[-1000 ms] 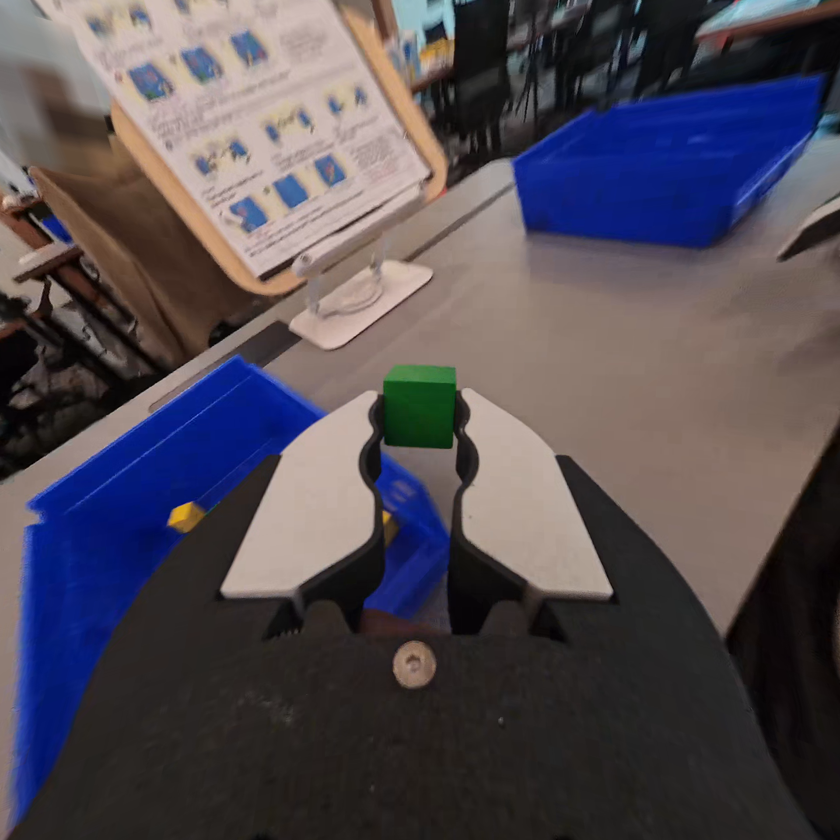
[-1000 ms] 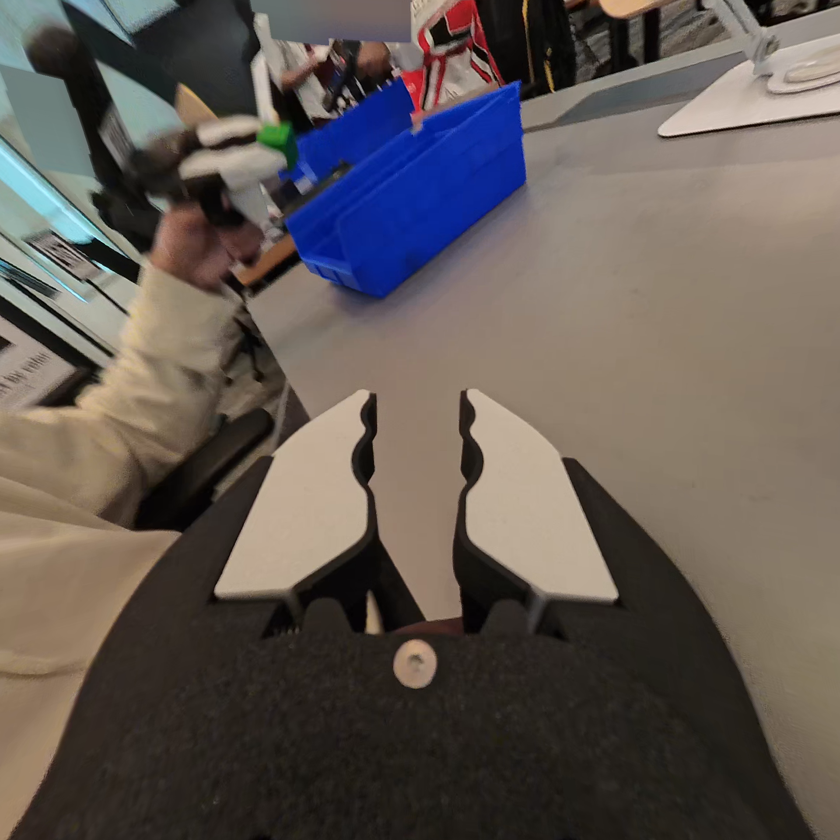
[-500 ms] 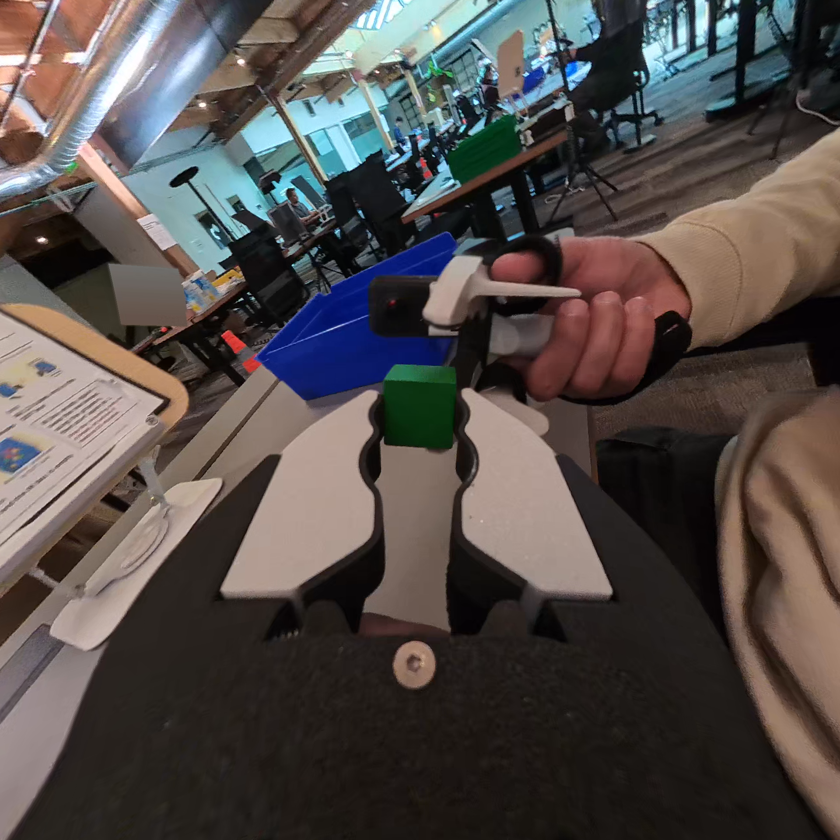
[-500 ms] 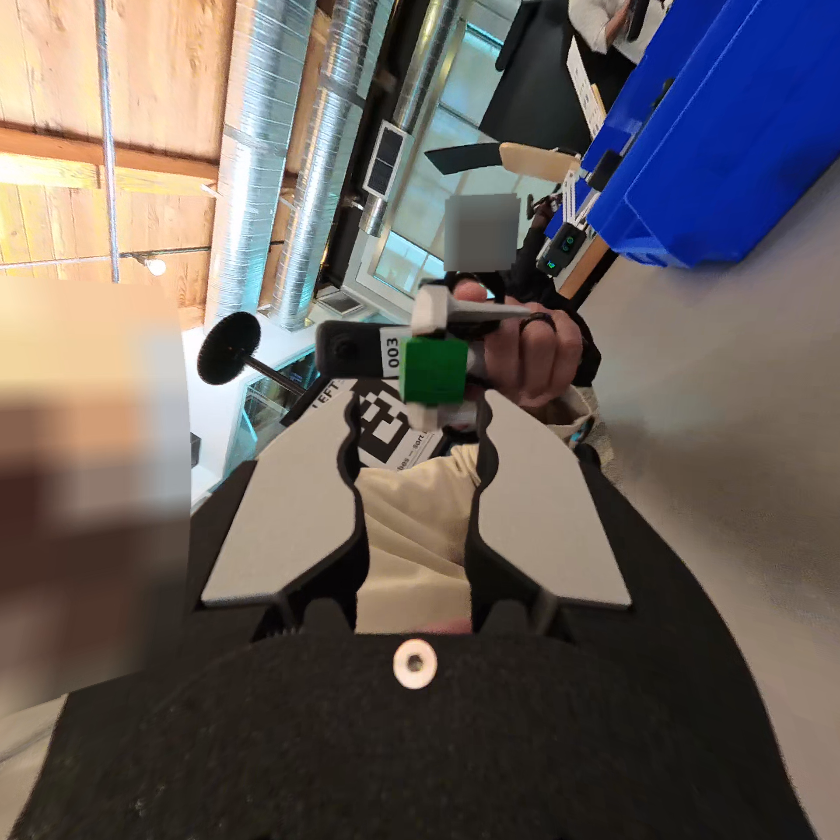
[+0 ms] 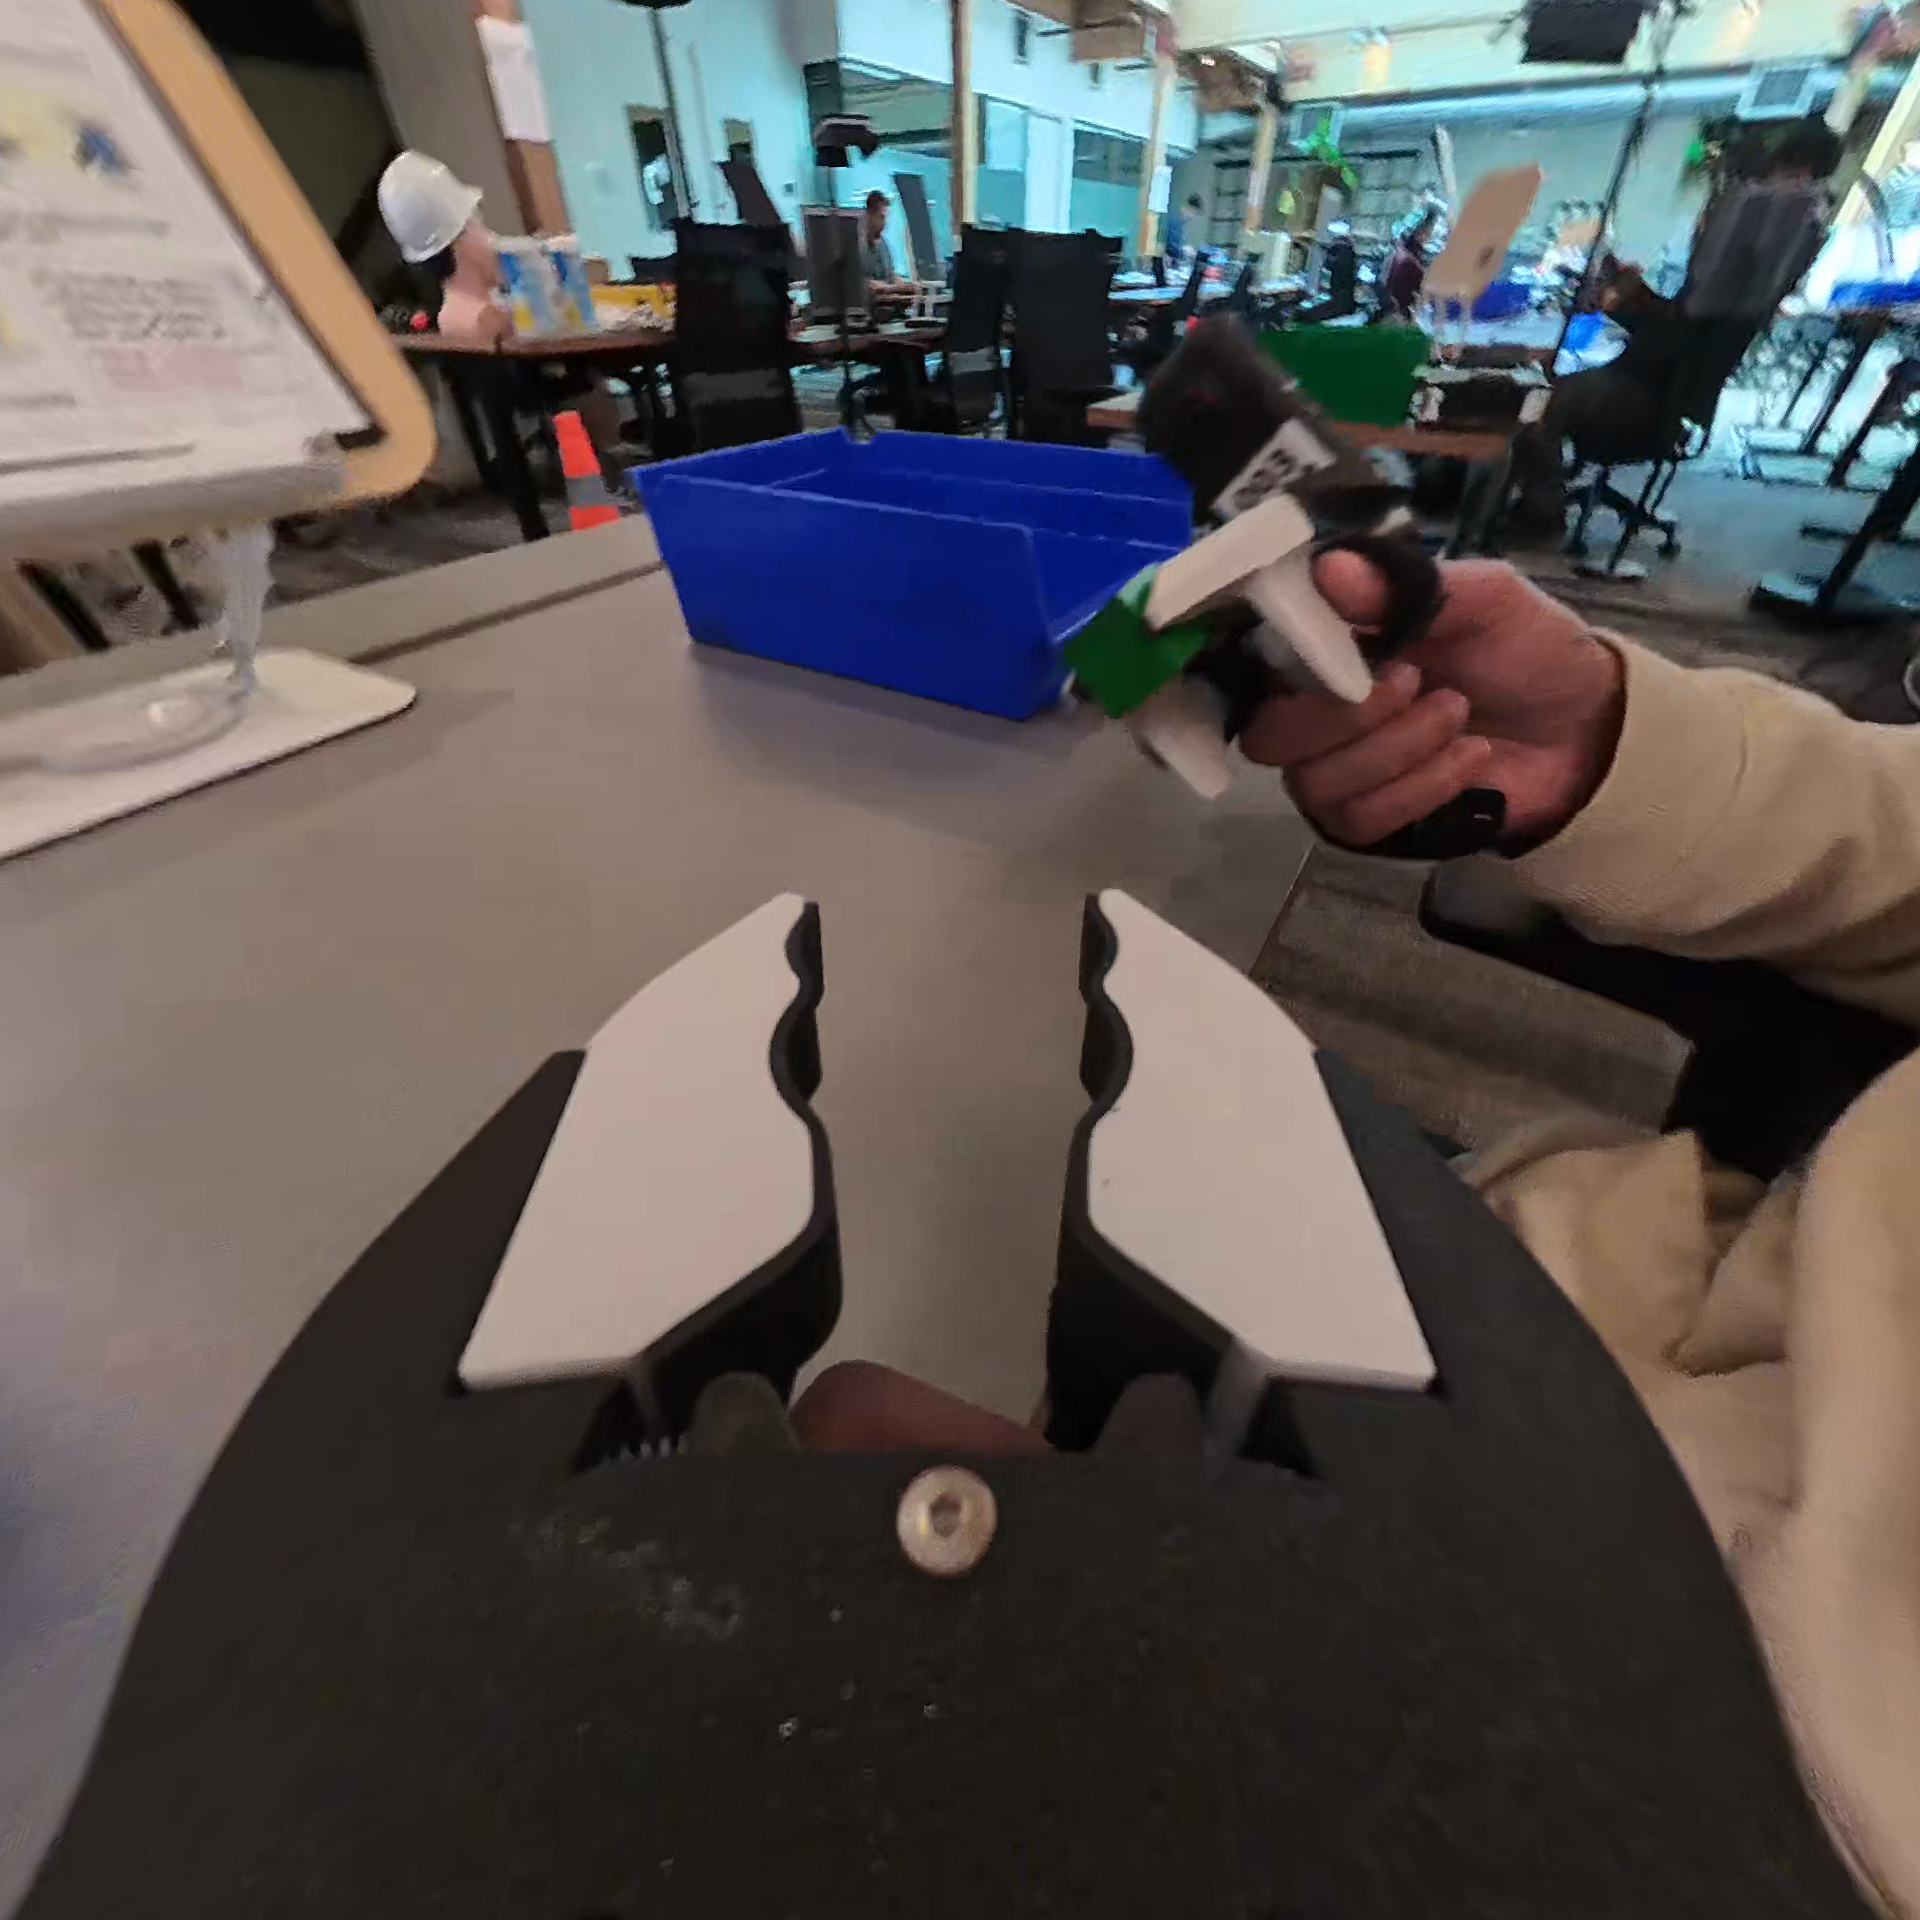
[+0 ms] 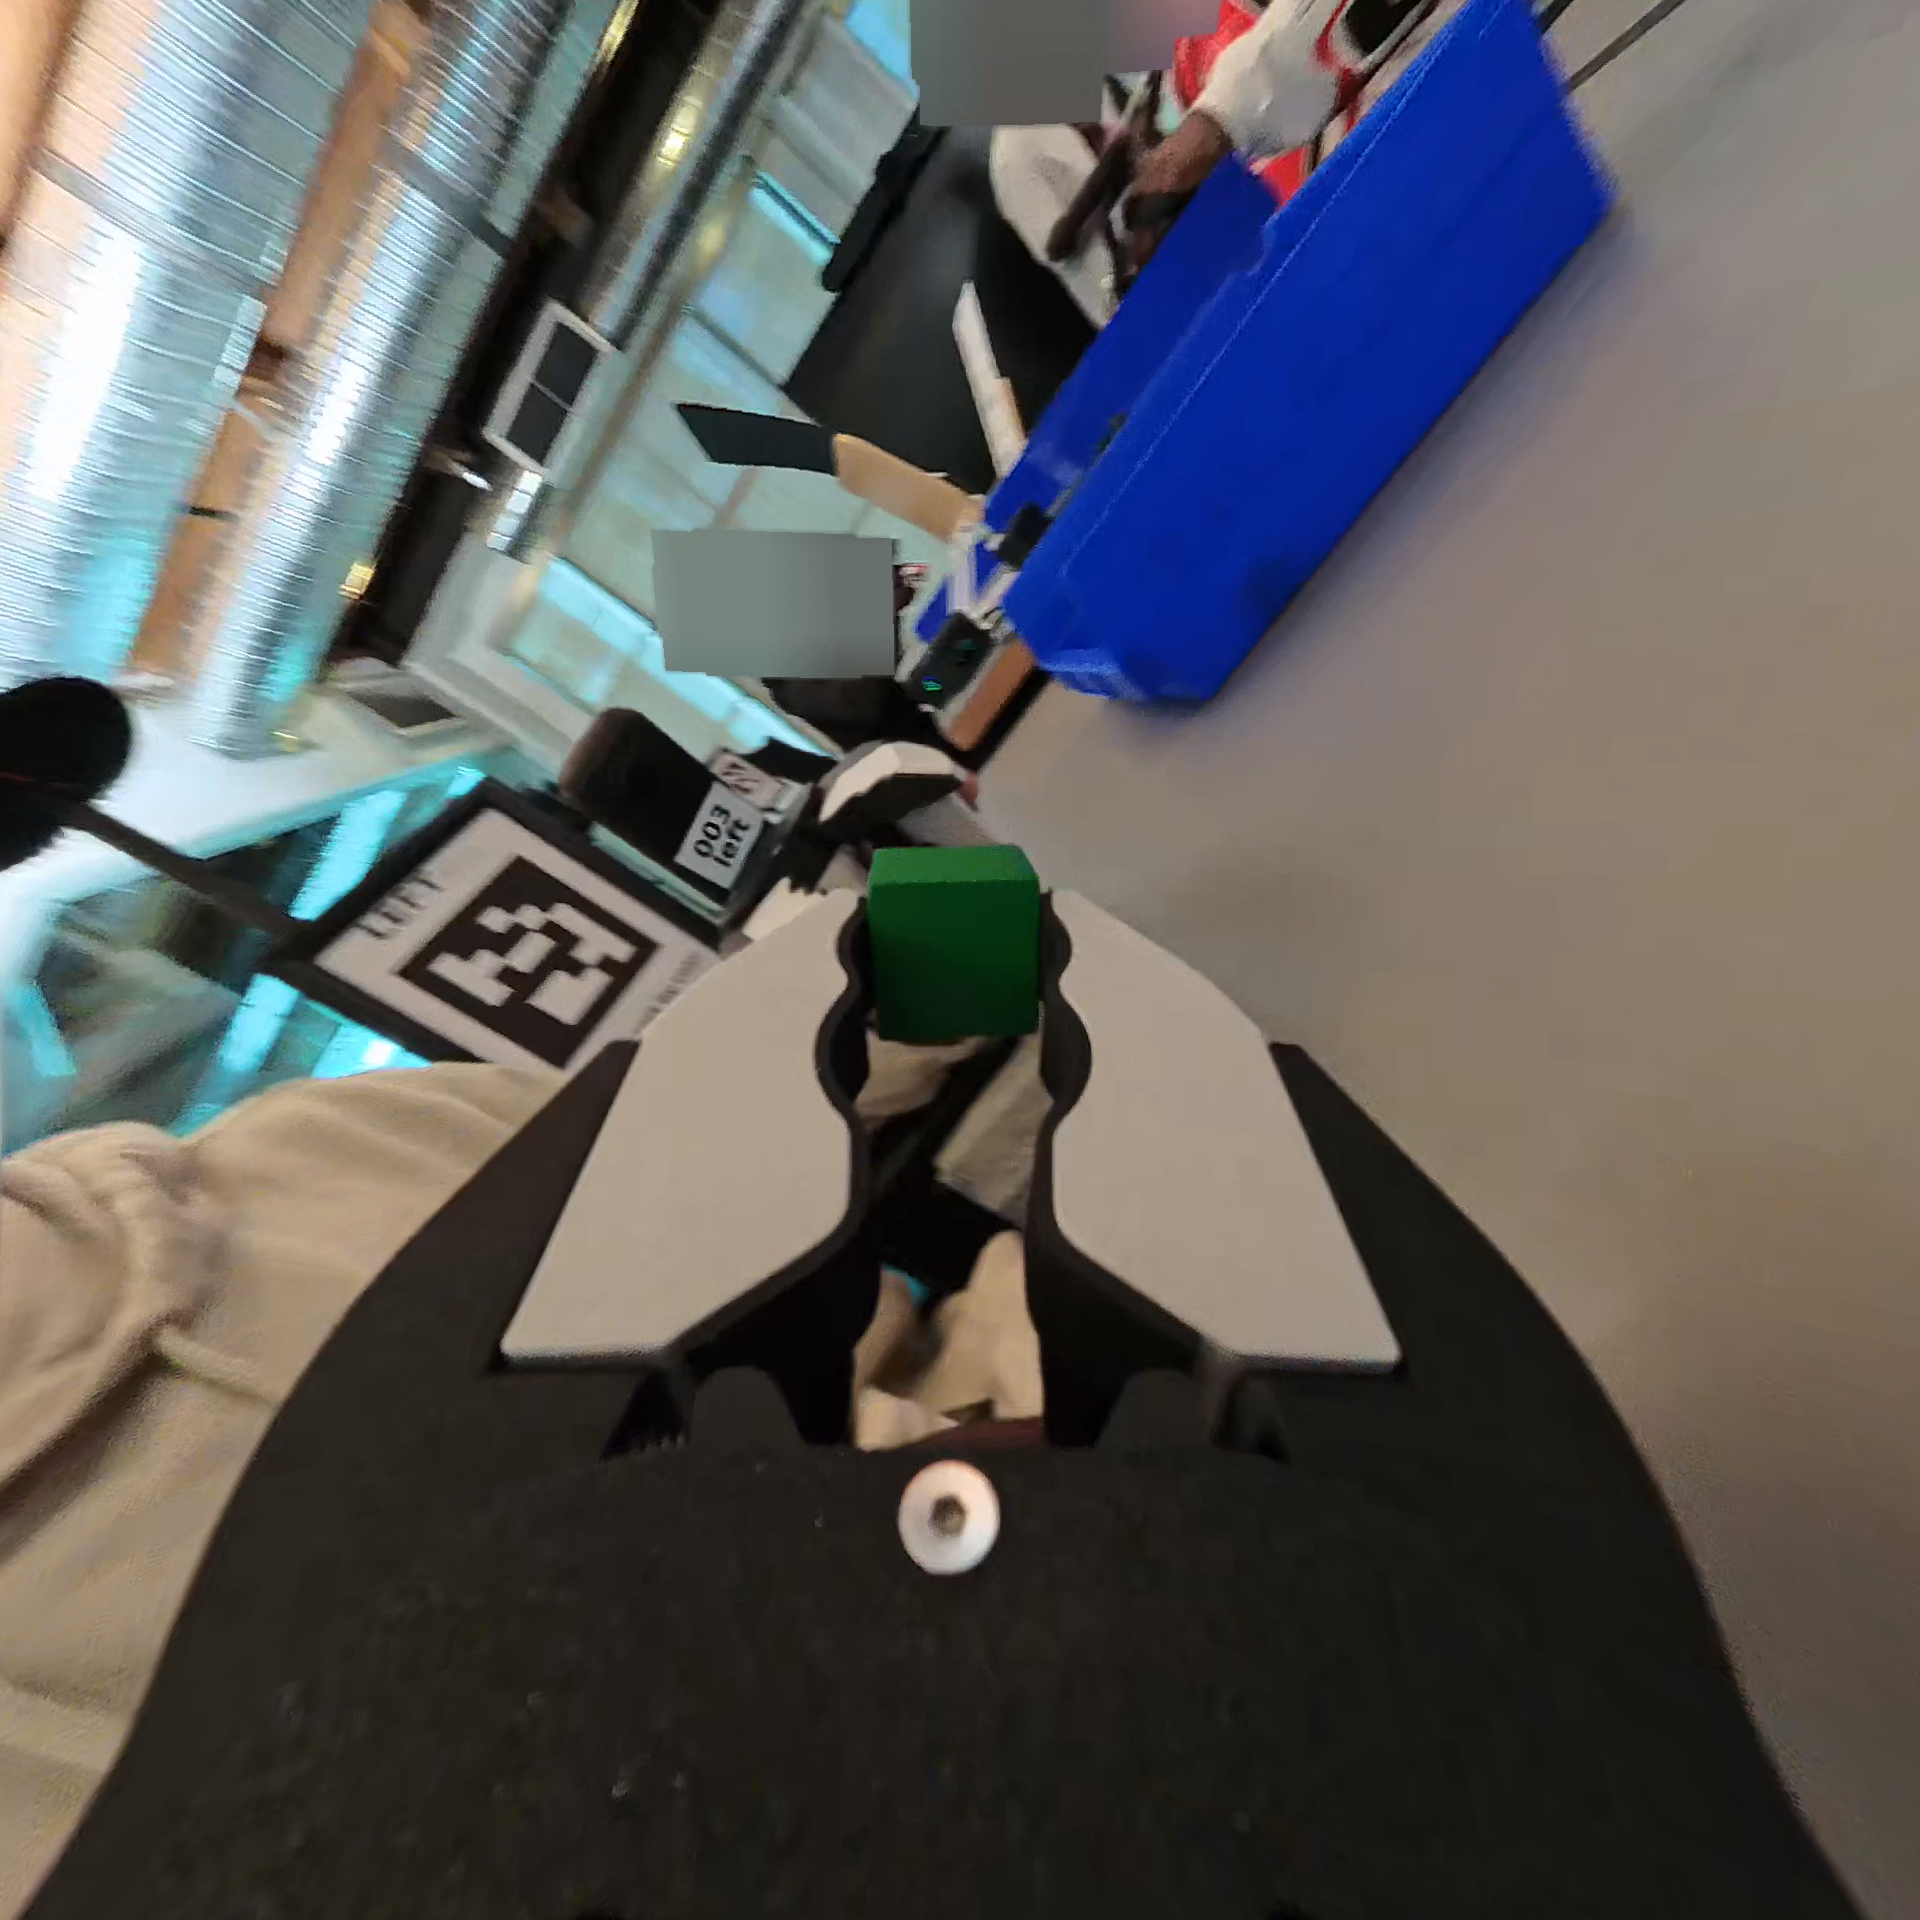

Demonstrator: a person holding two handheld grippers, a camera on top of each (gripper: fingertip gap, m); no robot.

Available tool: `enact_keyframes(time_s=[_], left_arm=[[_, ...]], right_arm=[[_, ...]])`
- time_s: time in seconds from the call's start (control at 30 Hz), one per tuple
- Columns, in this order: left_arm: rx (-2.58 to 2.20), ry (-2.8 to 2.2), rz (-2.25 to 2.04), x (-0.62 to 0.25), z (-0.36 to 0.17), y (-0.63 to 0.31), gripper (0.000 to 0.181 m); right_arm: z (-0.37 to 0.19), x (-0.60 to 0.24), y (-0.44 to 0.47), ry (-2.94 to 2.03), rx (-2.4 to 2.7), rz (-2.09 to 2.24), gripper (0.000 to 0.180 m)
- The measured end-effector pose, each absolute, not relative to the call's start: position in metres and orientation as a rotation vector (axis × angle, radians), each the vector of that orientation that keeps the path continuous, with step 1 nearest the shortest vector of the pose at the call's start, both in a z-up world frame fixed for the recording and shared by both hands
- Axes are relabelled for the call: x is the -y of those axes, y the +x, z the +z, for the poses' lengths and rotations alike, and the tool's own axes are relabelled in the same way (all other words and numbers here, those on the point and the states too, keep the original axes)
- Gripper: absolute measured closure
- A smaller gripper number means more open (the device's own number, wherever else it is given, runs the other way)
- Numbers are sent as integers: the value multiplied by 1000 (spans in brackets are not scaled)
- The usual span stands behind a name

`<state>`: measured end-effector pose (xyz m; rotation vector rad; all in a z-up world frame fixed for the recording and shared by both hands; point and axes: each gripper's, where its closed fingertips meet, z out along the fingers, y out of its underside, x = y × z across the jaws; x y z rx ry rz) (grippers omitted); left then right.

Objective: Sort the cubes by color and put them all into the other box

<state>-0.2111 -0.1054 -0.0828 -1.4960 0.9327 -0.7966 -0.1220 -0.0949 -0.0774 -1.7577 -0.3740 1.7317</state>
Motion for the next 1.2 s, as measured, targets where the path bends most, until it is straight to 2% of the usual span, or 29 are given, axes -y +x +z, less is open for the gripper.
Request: enact_keyframes(time_s=[0.13,0.23,0.33,0.4,0.7,1.2], left_arm=[[-828,-1556,-845,101,-85,-227,140],[-752,-1558,-975,100,-75,-230,141],[-746,-1575,-1009,100,-77,-232,141],[-760,-1565,-950,97,-78,-235,141],[-812,-1593,-970,105,-82,-229,140],[-889,-1581,-828,108,-88,-227,138]], right_arm=[[-54,84,-72,-1765,499,1424,151],[-29,56,5,-1865,563,1034,151],[-44,4,104,-2133,560,425,151],[-70,-23,154,-2349,620,166,150],[-166,-46,229,-2991,1056,-255,150],[-186,-29,247,-3207,1149,-519,149]])
